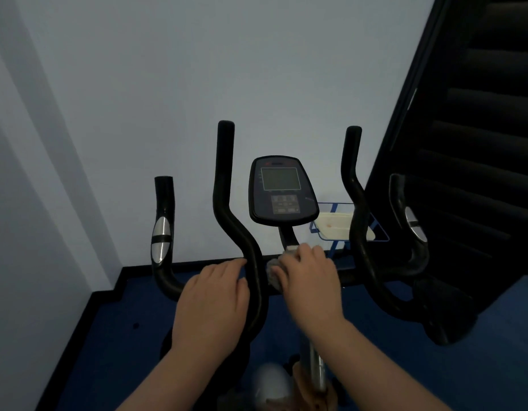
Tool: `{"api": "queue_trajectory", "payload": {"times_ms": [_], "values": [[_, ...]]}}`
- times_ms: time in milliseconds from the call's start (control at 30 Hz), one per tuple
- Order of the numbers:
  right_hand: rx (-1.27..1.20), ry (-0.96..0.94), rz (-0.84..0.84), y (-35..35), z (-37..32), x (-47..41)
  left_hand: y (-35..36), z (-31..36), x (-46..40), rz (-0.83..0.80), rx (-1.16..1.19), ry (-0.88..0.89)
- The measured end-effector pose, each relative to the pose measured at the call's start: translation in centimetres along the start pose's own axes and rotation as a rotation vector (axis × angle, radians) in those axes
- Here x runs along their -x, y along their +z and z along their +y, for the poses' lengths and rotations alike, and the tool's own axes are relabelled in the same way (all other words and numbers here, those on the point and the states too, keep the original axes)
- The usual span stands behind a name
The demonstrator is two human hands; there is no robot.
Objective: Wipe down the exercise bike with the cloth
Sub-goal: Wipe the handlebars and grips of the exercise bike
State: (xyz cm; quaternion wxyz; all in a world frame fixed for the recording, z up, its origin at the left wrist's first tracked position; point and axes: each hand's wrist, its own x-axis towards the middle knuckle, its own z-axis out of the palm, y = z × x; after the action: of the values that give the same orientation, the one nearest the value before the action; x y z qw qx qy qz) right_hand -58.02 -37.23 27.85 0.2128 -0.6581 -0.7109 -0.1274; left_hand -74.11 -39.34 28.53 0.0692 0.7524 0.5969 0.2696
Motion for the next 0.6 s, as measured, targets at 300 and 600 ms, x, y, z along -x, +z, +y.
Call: {"api": "queue_trajectory", "payload": {"times_ms": [300,600], "values": [[0.041,0.055,0.009,0.3,0.5,-0.8,-0.1,0.0,0.1,-0.035,0.045,0.023],[-0.234,0.191,0.182,-0.2,4.6,3.8,0.0,-0.4,0.4,-0.045,0.022,0.052]]}}
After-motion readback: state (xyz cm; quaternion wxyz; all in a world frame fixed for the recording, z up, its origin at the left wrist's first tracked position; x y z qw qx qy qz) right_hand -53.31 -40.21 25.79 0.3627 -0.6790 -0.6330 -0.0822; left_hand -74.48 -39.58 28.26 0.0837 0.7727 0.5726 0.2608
